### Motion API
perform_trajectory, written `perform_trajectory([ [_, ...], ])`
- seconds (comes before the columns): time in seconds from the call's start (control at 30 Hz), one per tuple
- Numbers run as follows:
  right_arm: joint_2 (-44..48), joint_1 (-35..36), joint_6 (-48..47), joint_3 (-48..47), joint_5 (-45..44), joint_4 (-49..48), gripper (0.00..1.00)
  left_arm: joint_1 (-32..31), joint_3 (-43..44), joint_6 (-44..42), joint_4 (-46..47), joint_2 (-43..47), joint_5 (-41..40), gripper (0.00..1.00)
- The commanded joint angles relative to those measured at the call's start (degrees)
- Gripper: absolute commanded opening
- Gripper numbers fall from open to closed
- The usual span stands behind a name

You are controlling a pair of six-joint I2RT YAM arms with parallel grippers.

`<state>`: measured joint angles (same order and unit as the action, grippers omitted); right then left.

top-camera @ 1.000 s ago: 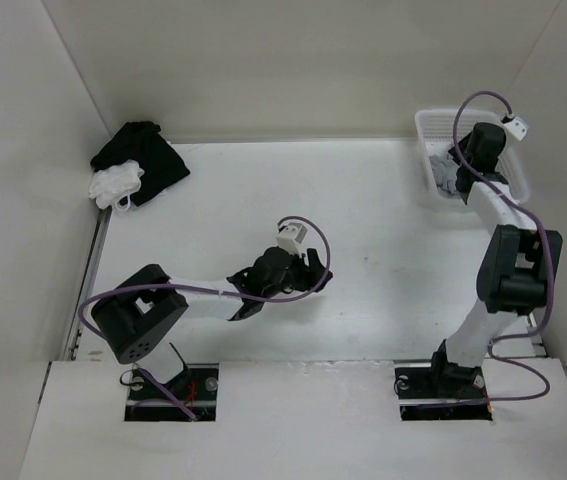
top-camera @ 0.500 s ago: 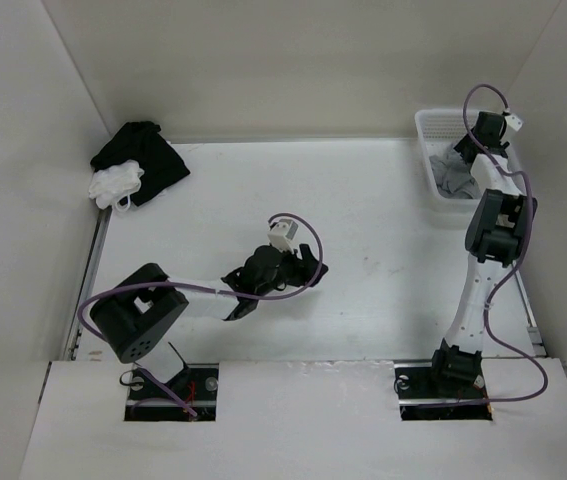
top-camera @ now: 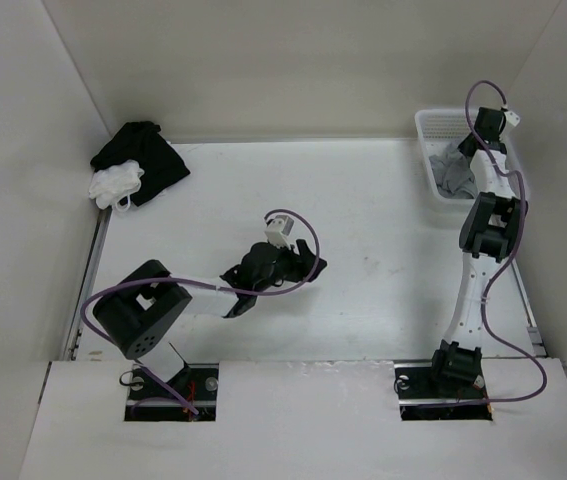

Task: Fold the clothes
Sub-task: Grab the tank top from the pile

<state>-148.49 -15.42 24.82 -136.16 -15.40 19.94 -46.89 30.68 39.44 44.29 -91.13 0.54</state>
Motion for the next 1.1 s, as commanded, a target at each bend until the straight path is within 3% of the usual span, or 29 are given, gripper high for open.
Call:
perform_trajectory([
  [0.0,1.35,-0.71,-0.12,-0.61,1.16,0.28,0.0,0.62,-0.79,0.46,3.96,0.08,0.96,0.6],
  [0.1,5.21,-0.62,-0.56,5.36,1.25,-4.64,0.0,0.62,-0.79,0.46,3.96,0.08,0.96,0.6],
  [0.23,21.53,-0.45,1.11,23.98,2.21,-21.14,0.0,0.62,-0.79,0.46,4.4,0.08,0.96,0.6],
  [0.57,56.96,5.35,6.55,45.44,5.55,-34.09,0.0,0.44,-1.93,0.73,5.28,3.24,0.87,0.59],
  [0.7,72.96,13.95,6.65,48.18,9.33,-34.62,0.0,1.94,-2.99,1.25,3.96,7.8,-0.62,0.59],
  [0.8,80.79,23.78,2.62,44.94,10.12,-33.66,0.0,4.48,-4.48,2.39,0.54,14.64,-3.16,0.59],
  [0.97,85.11,40.39,-4.33,38.96,11.53,-31.2,0.0,9.75,-6.33,3.45,-6.48,25.81,-6.42,0.59],
  [1.07,86.17,47.36,-6.01,41.49,11.97,-30.67,0.0,12.83,-6.86,4.24,-10.71,30.57,-6.77,0.6],
])
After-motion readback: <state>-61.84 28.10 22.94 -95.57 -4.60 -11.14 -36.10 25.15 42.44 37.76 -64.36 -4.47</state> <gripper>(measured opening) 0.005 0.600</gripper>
